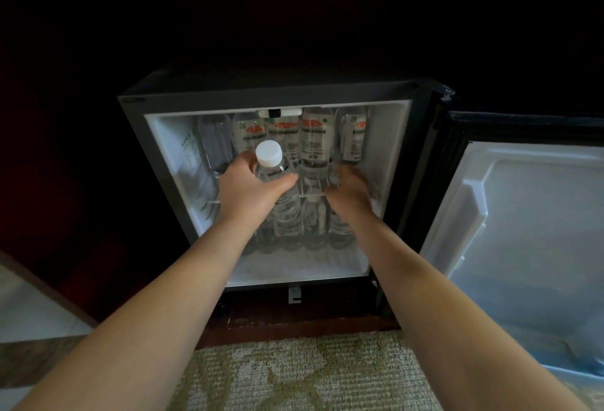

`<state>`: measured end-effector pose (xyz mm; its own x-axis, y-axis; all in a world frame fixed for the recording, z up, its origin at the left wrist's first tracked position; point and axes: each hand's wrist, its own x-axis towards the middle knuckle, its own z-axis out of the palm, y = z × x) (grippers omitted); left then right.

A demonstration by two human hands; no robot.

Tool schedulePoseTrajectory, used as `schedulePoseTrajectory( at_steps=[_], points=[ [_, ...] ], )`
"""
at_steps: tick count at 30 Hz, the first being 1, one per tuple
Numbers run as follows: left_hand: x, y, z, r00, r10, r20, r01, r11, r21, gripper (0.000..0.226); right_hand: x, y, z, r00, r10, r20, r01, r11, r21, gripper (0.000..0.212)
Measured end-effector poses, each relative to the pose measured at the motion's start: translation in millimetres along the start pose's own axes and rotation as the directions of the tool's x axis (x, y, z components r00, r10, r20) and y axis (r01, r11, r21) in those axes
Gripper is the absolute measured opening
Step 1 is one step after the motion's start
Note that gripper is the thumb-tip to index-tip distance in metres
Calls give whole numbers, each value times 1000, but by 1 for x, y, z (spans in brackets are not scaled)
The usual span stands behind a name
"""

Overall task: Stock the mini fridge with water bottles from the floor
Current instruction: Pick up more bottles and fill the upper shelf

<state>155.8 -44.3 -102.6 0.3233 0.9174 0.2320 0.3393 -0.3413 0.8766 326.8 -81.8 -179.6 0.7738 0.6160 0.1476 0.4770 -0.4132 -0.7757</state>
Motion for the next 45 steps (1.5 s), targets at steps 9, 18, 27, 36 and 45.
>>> schedulePoseTrajectory(
  at_steps=[9, 18, 27, 36, 45],
  points=[
    [-34, 14, -5, 993, -64, 101, 55, 994, 92, 60, -75, -16, -45, 943, -107, 314, -26, 920, 391, 62],
    [-103, 65, 19, 941, -139, 308, 63, 968, 242, 70, -151, 9, -101, 929, -141, 341, 66, 973, 222, 72],
    [-163, 91, 62, 758, -94, 645, 24, 993, 117, 79, -201, 67, -157, 996, 13, 91, -32, 980, 198, 57],
    [-180, 98, 96, 606, -213, 766, 184, 975, 125, 107, -209, 140, -188, 969, 244, -43, -232, 956, 179, 48],
    [-178, 79, 129, 707, -202, 677, 224, 973, 57, 58, -173, 178, -151, 945, 322, 53, -326, 926, 191, 58]
  ],
)
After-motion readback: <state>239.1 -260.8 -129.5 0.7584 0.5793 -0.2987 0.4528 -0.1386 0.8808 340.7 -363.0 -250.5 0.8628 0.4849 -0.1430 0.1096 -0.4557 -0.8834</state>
